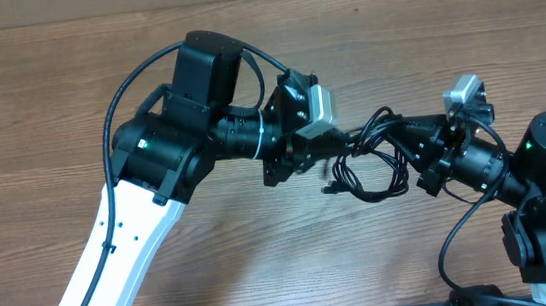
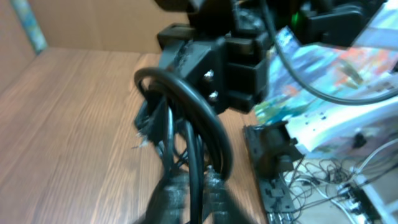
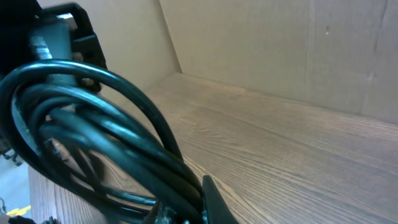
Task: Untangle cables
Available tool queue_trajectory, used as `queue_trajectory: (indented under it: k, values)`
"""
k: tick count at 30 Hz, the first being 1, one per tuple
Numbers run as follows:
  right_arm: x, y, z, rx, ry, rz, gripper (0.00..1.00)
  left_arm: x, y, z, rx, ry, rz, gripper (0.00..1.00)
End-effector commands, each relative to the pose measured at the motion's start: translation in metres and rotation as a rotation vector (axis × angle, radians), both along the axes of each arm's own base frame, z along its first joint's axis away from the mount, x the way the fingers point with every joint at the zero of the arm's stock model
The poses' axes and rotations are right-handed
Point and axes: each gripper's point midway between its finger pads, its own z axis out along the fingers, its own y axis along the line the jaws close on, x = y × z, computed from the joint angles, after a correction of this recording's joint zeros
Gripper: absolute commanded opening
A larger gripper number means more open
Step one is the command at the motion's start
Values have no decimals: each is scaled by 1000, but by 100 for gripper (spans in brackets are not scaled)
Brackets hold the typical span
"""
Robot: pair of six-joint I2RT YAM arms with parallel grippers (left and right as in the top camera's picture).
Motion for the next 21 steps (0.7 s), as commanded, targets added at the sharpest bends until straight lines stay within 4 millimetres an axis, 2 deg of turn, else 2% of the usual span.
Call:
queue_trajectory:
  k: [1, 2, 10, 21]
  values:
    - [-3, 1, 11, 36, 10, 0, 4, 16, 6, 3, 53, -54, 112, 91]
    - [-3, 1, 11, 38, 14, 0, 4, 19, 7, 1, 64, -46, 134, 100]
    - [4, -5, 8, 77, 82, -68, 4, 22, 7, 2, 64, 59, 193, 100]
    - [14, -15, 5, 109, 133, -161, 4, -7, 0, 18, -27, 148, 44, 100]
